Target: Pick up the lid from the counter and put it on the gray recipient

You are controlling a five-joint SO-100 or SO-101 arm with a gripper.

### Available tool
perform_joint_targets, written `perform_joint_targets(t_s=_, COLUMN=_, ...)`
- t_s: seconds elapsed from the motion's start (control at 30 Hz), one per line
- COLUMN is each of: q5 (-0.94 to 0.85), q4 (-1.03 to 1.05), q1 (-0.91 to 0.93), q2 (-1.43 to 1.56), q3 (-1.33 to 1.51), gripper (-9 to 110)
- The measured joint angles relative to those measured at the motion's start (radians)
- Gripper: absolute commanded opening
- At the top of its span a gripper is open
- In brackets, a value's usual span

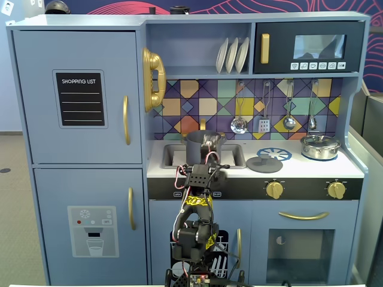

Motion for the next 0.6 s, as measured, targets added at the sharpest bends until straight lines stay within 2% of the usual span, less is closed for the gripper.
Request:
perform_joint_targets(t_s=0.2, q5=-0.037, q4=-0.480, q1=0.192, q2=0.009, q3=0.080, gripper=0)
perform_joint_targets(t_s=0.33, q5=-0.037, q4=-0.788, q1=0.249, q2=0.002, q3=0.163, gripper=0)
perform_joint_targets(t_s=0.6, q5=0.002, q4=-0.960, q1=0.311, q2=-0.132, q3=0.193, gripper=16)
